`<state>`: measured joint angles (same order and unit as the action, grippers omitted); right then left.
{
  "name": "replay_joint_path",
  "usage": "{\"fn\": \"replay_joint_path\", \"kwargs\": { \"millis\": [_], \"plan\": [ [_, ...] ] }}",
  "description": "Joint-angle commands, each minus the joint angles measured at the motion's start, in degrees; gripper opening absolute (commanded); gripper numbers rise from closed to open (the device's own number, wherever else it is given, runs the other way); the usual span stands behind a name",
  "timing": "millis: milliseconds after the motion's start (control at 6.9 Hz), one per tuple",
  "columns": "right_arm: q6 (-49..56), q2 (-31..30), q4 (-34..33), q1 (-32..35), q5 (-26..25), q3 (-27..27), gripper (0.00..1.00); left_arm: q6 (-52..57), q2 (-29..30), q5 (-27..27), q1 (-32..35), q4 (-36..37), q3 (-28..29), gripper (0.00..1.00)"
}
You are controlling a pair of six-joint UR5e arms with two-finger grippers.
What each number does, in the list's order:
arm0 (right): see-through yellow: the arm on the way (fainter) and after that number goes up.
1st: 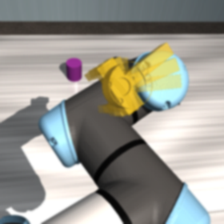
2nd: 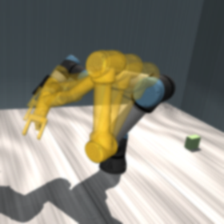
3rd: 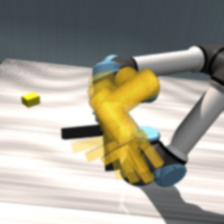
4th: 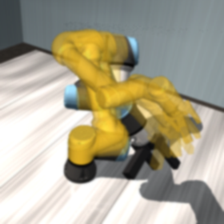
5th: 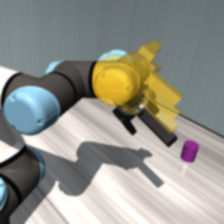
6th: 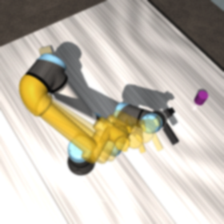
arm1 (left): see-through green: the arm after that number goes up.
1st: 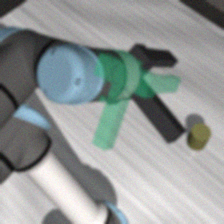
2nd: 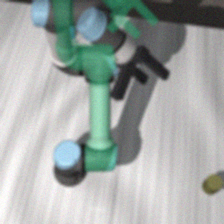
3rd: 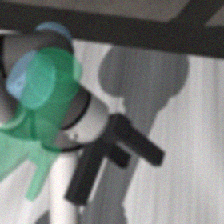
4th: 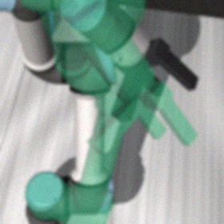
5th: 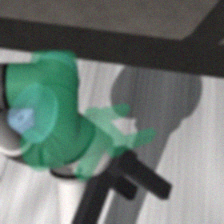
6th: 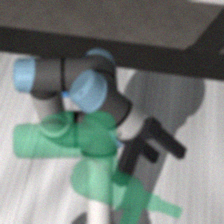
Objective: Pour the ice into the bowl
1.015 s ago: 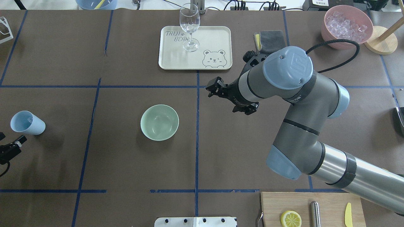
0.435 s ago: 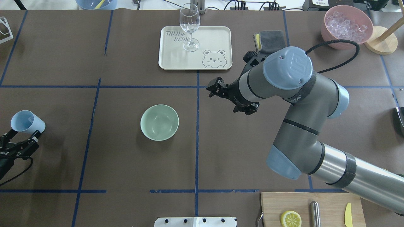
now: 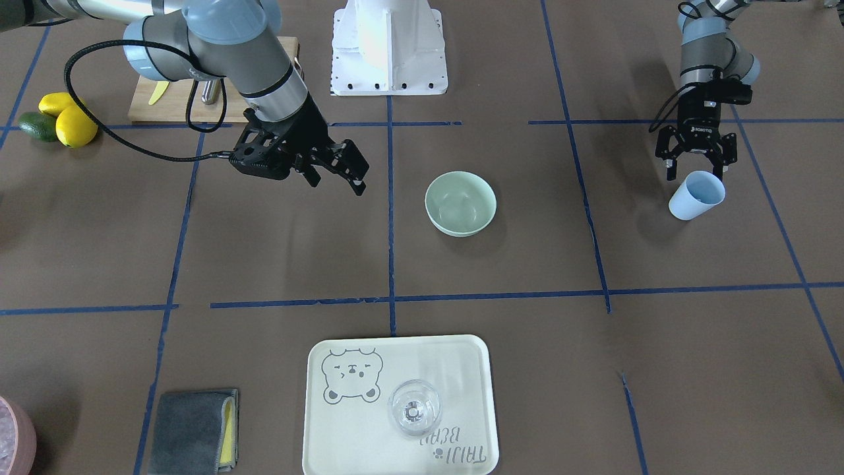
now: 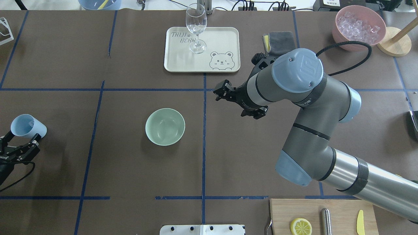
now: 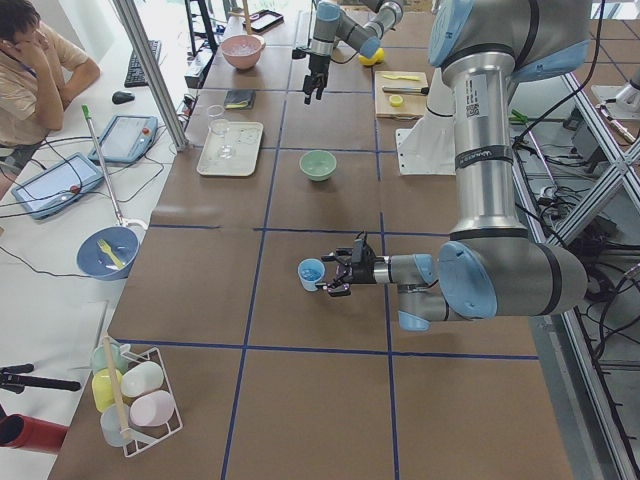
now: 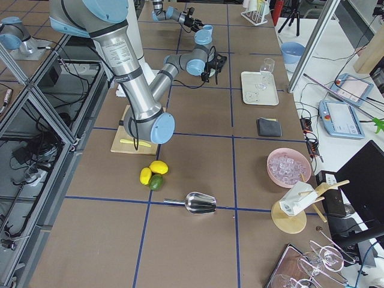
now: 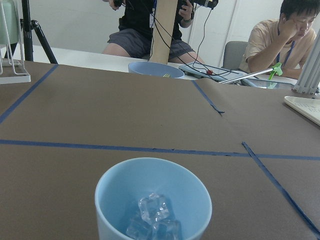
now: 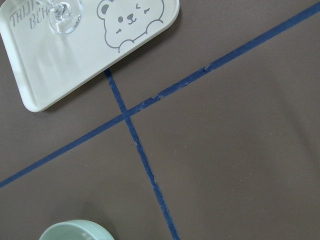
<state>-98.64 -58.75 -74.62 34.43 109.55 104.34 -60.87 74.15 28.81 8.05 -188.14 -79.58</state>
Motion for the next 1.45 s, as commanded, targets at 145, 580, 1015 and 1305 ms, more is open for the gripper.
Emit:
{"fn": "replay_joint_path", "kwargs": {
  "millis": [145,580,1015,1305],
  "plan": [
    [0.0,-0.8,0.0,-0.3,0.0,0.0,1.0,0.1,0.0,-0.9,0.4,1.0,0.4,0.98],
    [1.2,-1.5,0.1,-0.6,0.0,0.0,1.0,-0.3,1.6,-0.9,1.3,2.1,1.5,0.98],
    [1.2,-1.5,0.1,-0.6,0.0,0.0,1.0,-0.2,4.5,1.2,4.9,3.5,4.0,0.98],
    [1.2,-1.5,0.1,-0.6,0.0,0.0,1.0,0.0,6.4,3.2,6.9,5.4,4.7,0.98]
  ]
}}
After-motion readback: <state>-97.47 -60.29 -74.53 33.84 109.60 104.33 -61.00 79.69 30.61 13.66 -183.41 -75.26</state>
